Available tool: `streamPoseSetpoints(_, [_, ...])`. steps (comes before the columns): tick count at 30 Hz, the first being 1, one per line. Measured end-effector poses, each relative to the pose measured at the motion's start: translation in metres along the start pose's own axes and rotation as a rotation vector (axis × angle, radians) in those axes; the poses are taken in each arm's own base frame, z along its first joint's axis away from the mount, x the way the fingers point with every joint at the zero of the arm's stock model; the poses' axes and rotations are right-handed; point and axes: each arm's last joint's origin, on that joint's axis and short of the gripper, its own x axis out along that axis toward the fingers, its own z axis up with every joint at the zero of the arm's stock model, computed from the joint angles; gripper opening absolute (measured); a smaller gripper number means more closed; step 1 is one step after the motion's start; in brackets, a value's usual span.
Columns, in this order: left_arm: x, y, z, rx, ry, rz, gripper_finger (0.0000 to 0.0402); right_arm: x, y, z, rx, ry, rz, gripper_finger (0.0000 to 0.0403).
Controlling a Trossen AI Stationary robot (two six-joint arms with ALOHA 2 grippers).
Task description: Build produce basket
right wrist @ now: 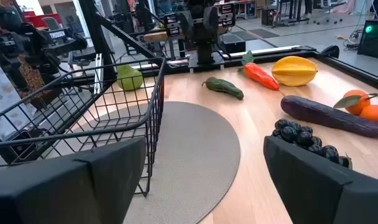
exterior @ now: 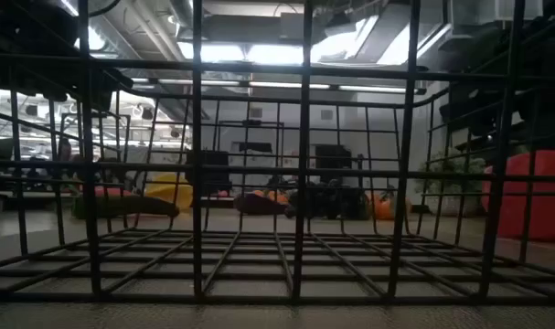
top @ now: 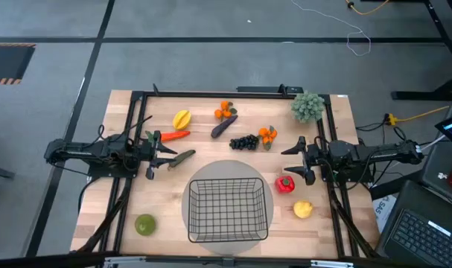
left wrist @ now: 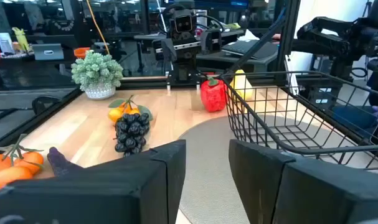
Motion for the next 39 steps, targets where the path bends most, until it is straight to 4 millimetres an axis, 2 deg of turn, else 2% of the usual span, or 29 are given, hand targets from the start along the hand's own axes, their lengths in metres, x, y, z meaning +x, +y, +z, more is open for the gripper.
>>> streamPoseSetpoints(35, [0.0000, 0.0000, -0.0001, 0.000, 0.000, 0.000, 0.0112, 0.0000, 0.0000, 0.0000, 0.002, 0.000, 0.000, 0.0319])
streamPoseSetpoints(39, [0.0000, 0.0000, 0.0000, 0.000, 0.000, -0.001, 0.0112, -0.0001, -0.0012, 0.0027, 0.050, -0.035, -0.050, 0.0319])
